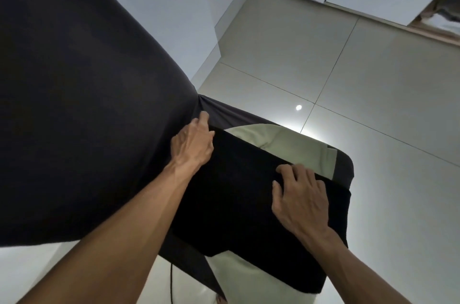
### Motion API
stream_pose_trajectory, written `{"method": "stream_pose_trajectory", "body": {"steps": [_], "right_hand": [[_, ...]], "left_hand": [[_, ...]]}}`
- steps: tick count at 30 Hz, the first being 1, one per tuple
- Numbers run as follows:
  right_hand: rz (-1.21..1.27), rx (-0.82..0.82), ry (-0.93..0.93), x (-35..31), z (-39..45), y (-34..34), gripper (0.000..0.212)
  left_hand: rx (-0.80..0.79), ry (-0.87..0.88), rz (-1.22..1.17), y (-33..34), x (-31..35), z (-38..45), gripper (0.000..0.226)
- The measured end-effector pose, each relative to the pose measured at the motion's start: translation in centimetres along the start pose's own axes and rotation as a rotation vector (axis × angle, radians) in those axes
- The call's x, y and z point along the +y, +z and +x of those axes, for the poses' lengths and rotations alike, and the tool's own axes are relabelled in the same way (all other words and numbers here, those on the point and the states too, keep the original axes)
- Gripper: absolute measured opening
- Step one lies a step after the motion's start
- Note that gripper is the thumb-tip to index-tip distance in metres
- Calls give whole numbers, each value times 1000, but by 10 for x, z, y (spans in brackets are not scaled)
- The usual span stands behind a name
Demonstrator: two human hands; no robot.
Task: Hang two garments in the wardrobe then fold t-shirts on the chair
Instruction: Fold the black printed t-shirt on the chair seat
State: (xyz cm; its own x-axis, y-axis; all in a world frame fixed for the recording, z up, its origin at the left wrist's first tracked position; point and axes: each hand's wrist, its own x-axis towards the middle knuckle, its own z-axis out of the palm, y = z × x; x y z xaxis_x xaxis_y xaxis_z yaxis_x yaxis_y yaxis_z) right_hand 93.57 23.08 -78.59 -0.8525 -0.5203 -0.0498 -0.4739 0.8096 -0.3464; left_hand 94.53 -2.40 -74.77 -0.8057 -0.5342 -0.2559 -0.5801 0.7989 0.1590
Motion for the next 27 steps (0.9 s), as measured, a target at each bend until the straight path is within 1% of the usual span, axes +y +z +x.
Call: {"method": "stream_pose_trajectory", "body": {"steps": [2, 4, 6, 8, 12, 13, 15, 17, 18, 19, 20, 22, 24, 27], "right_hand": [[33, -40, -159, -13, -13, -10, 40], [69, -185, -338, -30, -29, -15, 49], [40, -334, -463, -44, -46, -10, 55], [-26, -386, -520, -50, -58, 1, 52], [-21, -362, -424, -55, -65, 9, 33], [-7, -347, -416, -56, -66, 10, 27], [59, -340, -388, -57, -63, 10, 18], [167, -373, -313, -57, -56, 7, 24], [241, -392, -272, -57, -52, 4, 26], [309, -399, -246, -60, -49, 0, 25], [365, -399, -233, -64, -48, -4, 21], [476, -404, -188, -68, -47, -12, 12], [578, -392, -124, -71, -48, -18, 18], [638, -362, -73, -72, -50, -20, 19]], "left_hand": [[24, 17, -90, 3, -5, -18, 23], [-8, 79, -136, 6, -10, -42, 15], [-66, 125, -157, 11, -16, -69, 19], [-115, 138, -171, 18, -23, -96, 23], [-241, 198, -294, 30, -39, -135, 20], [-280, 222, -307, 31, -42, -142, 24], [-338, 268, -296, 30, -47, -151, 45], [-341, 316, -205, 30, -48, -158, 61], [-317, 332, -149, 31, -47, -161, 62], [-275, 336, -116, 33, -46, -165, 57], [-216, 331, -112, 35, -47, -169, 46], [-102, 290, -181, 40, -44, -177, 24], [-23, 244, -256, 40, -40, -185, 23], [71, 214, -303, 42, -40, -194, 19]]}}
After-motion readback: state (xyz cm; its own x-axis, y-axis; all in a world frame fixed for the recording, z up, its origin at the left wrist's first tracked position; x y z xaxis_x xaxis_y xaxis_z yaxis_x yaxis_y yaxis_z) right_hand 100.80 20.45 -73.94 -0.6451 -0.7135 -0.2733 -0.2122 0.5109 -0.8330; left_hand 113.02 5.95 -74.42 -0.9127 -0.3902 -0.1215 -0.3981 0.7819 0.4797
